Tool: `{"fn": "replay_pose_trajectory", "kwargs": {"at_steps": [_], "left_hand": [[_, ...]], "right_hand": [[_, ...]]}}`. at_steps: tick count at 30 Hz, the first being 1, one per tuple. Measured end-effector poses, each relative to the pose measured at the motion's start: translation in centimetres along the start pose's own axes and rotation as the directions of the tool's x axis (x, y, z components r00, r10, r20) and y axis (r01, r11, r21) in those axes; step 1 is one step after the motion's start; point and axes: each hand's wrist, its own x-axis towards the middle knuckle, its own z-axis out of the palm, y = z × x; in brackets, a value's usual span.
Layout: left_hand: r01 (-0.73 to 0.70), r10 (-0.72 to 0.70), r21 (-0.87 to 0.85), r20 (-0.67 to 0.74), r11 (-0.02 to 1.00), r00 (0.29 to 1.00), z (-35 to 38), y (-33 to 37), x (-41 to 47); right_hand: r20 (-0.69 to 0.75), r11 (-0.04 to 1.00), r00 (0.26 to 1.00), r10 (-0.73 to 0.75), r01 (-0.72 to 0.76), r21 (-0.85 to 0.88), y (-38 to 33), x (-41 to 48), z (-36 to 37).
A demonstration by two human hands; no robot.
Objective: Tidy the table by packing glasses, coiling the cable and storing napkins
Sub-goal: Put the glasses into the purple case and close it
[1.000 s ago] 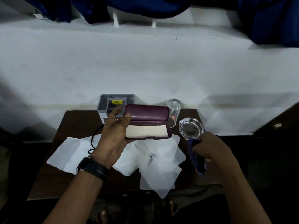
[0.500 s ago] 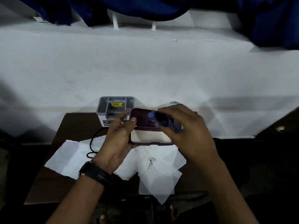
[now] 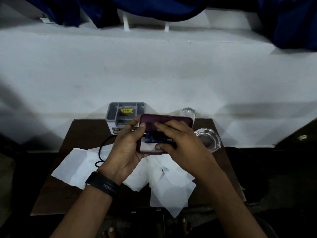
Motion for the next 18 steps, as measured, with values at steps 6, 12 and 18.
{"fn": "replay_pose_trajectory", "kwargs": {"at_steps": [6, 12, 18], "left_hand": [[-0.042, 0.044, 0.045, -0.033, 0.998, 0.998, 0.0, 0.0, 0.1], [-0.044, 0.045, 0.017, -0.058, 0.999, 0.997, -0.2, -0.1, 0.4], [-0.069, 0.073, 0.048, -0.071, 0.996, 0.995, -0.4, -0.3, 0.7]], "right_hand": [[-0.015, 0.961, 0.998, 0.055, -0.049, 0.271, 0.5, -0.2, -0.4], [-0.102, 0.977, 0.986, 0.131, -0.111, 0.182, 2.0, -1.0, -1.5], [-0.023, 0.984, 0.984, 0.177, -0.176, 0.043, 2.0, -1.2, -1.2]]}}
